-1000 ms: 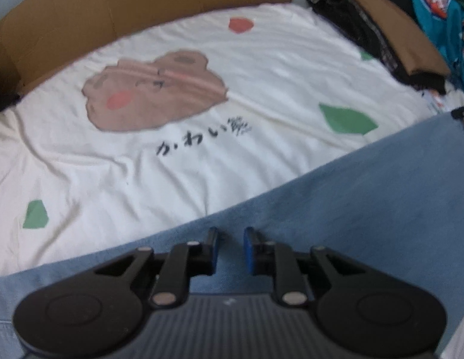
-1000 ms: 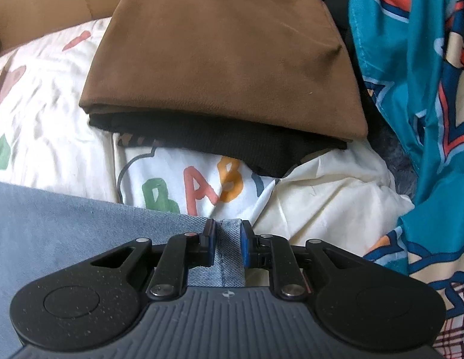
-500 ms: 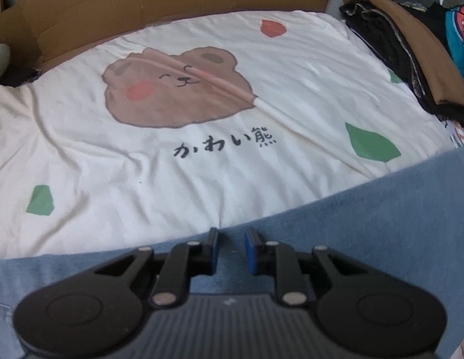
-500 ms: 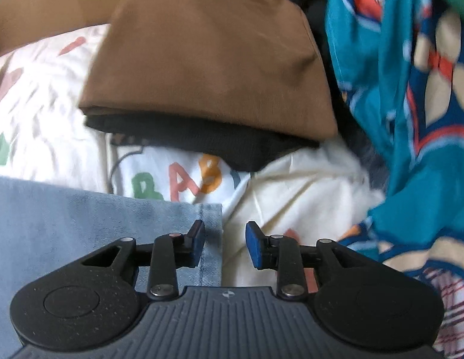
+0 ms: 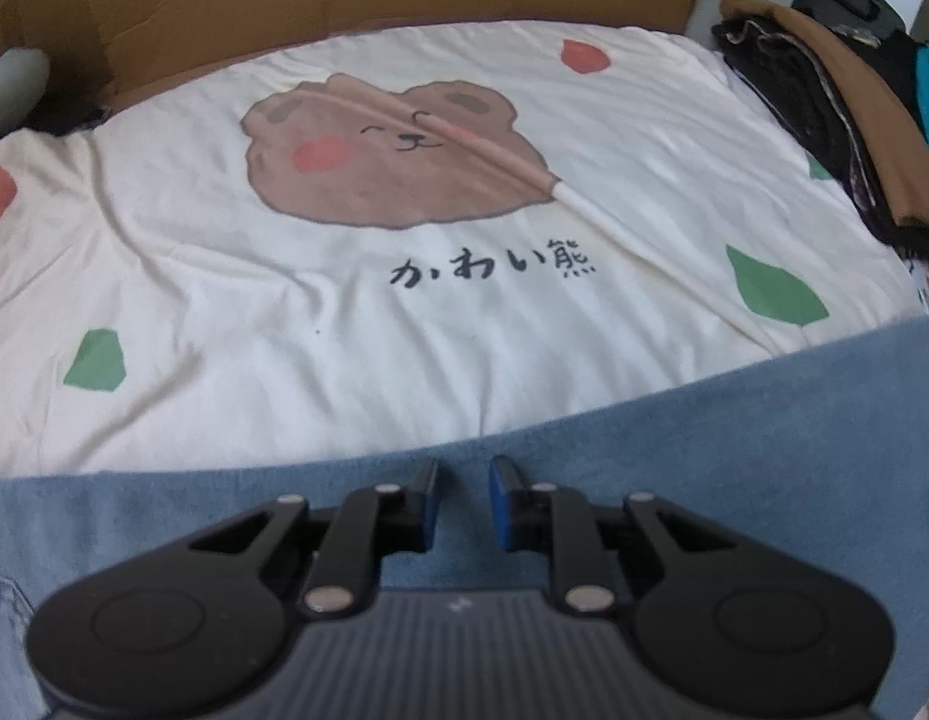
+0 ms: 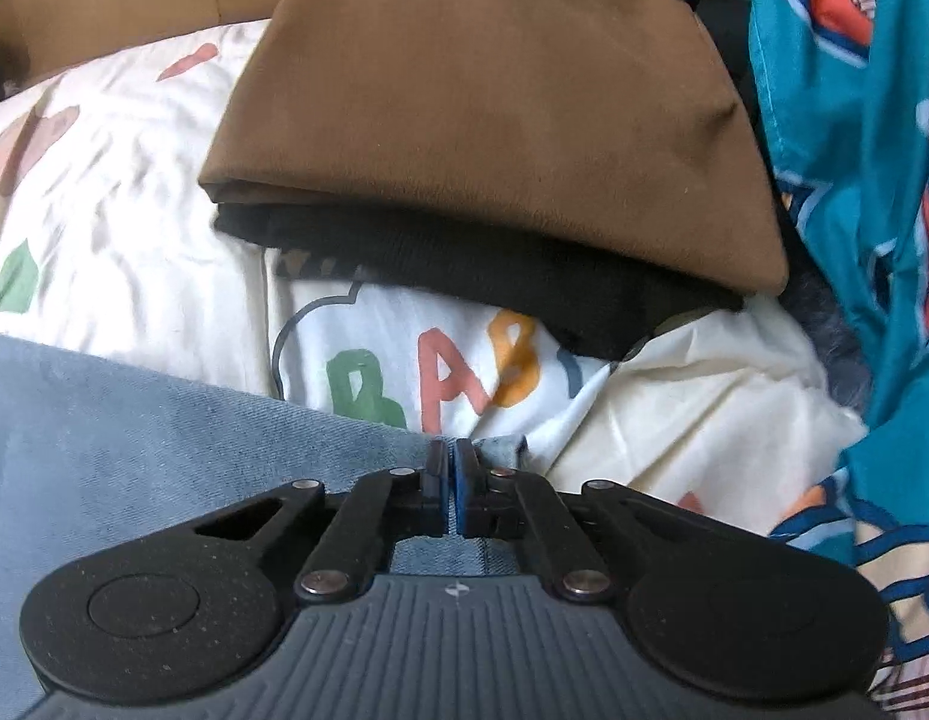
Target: Fold clothes
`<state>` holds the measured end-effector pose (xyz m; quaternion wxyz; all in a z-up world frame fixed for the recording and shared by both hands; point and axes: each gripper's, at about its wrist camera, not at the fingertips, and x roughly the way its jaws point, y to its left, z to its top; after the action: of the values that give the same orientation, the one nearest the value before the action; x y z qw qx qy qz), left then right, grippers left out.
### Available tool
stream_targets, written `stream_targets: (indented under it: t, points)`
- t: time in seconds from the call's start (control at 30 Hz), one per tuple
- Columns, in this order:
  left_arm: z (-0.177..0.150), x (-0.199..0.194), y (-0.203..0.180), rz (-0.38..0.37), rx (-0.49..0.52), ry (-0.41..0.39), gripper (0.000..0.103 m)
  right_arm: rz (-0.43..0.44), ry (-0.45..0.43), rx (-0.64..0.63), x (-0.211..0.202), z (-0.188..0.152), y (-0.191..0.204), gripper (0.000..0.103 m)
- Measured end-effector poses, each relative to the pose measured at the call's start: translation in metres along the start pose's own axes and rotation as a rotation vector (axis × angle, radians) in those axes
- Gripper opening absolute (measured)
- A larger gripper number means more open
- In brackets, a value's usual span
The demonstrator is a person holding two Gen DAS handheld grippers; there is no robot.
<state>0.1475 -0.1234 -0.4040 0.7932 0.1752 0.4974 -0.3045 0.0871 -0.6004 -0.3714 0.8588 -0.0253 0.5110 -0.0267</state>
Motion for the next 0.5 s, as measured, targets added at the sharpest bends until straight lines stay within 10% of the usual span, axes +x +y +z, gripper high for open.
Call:
stream_targets:
  t: [0.23, 0.5]
  points:
    - [0.003, -0.006, 0.006, 0.000, -0.060, 0.001, 0.021, 0.040, 0.067, 0.080, 0.000, 0.012, -0.008, 0.006]
    - [0.010, -0.041, 0.042, 0.090, -0.191, -0.041, 0.021, 0.102, 0.096, 0.017, -0.027, 0.017, 0.007, 0.034]
